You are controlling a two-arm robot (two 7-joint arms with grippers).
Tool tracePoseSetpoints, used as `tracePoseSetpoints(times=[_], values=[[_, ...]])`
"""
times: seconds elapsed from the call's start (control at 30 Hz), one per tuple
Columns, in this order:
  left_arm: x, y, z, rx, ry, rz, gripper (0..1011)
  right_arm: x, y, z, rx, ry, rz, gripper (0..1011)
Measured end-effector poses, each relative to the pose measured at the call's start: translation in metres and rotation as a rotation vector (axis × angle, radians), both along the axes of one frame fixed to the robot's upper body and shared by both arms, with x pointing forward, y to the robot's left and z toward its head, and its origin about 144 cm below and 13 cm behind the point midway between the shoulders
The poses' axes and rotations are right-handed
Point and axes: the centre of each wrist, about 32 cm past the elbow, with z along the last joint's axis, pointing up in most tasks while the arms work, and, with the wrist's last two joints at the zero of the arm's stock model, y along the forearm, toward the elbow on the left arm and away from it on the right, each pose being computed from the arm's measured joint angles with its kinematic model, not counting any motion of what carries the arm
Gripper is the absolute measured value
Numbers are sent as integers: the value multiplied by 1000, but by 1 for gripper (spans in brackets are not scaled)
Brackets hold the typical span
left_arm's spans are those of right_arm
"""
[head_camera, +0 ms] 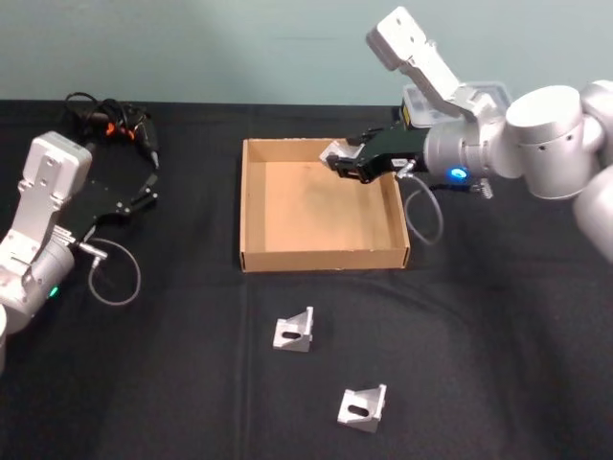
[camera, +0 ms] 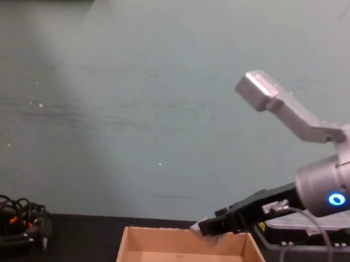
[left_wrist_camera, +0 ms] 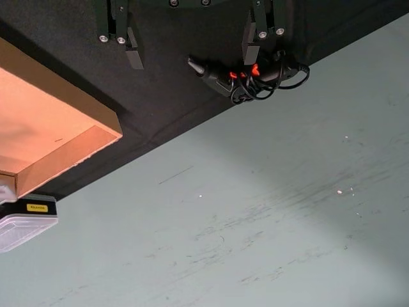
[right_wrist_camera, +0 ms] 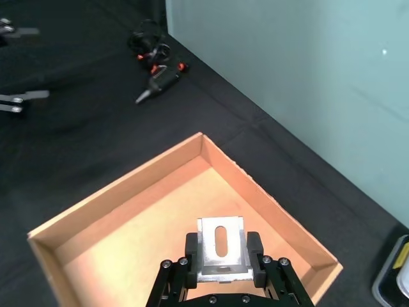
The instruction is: Use one hand to pick up the angle iron from the table and place it into the box.
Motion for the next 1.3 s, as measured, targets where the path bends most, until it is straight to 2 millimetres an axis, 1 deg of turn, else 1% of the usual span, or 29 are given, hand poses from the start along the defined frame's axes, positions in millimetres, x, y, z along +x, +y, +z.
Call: tracePoseSetpoints(times=[0.23,0.5,1.03,1.3], values=[[0,0,0,0,0,0,1000,18,13,-17,0,28,-18,453],[0,0,0,0,0,0,1000,27,18,-26,-2,48,-29,453],[0,0,0,0,0,0,1000,33,22,-36,-16,74,-30,453],[0,0,0,0,0,0,1000,33,22,-37,-24,82,-27,466]])
